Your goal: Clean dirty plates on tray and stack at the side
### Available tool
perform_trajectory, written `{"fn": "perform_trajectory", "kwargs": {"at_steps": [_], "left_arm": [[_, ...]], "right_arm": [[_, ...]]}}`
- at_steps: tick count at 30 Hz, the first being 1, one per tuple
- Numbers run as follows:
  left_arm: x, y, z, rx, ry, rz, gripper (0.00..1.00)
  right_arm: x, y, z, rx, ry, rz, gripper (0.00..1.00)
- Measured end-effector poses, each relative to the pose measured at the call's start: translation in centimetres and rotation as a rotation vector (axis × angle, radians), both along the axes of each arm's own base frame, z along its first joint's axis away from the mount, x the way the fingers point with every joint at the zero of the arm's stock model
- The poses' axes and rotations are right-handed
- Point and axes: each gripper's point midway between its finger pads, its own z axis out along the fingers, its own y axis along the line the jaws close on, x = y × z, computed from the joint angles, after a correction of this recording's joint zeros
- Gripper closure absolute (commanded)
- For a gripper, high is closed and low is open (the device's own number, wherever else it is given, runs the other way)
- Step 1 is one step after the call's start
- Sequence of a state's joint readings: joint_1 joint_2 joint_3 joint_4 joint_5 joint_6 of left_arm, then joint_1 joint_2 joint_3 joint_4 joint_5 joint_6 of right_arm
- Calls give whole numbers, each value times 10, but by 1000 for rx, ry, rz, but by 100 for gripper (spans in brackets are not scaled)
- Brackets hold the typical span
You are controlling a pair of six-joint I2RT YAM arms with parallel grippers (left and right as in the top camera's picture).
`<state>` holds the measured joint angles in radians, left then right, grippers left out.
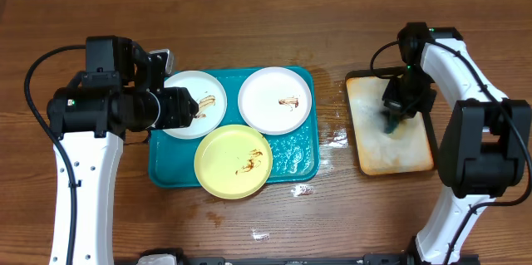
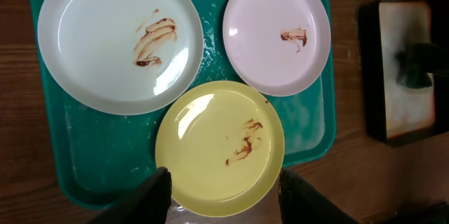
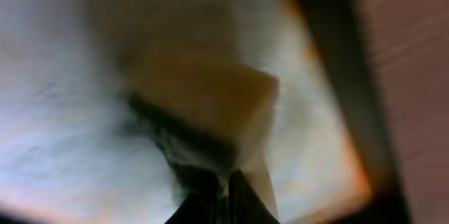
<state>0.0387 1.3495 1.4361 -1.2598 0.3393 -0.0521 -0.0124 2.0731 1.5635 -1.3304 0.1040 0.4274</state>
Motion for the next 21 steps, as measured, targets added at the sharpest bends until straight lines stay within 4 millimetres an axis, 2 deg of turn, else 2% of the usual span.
{"fn": "perform_trajectory", "kwargs": {"at_steps": [4,6,10,12,13,21], "left_arm": [[0,0,0,0,0,1,39],[0,0,0,0,0,0,34],[0,0,0,0,-1,-1,21],[0,0,0,0,-1,0,18],[0,0,0,0,-1,1,16],[1,0,0,-1,-3,1,13]], "right_arm": [[-8,-20,3,-59,28,-52,86],[-9,-25,3,-70,29,-69,80],[-4,-22,1,-47,9,-54,53],[-2,-18,1,-31,5,-39,52],[-2,-15,1,-26,4,-27,56],[3,3,-1,4,-10,29,55]]}}
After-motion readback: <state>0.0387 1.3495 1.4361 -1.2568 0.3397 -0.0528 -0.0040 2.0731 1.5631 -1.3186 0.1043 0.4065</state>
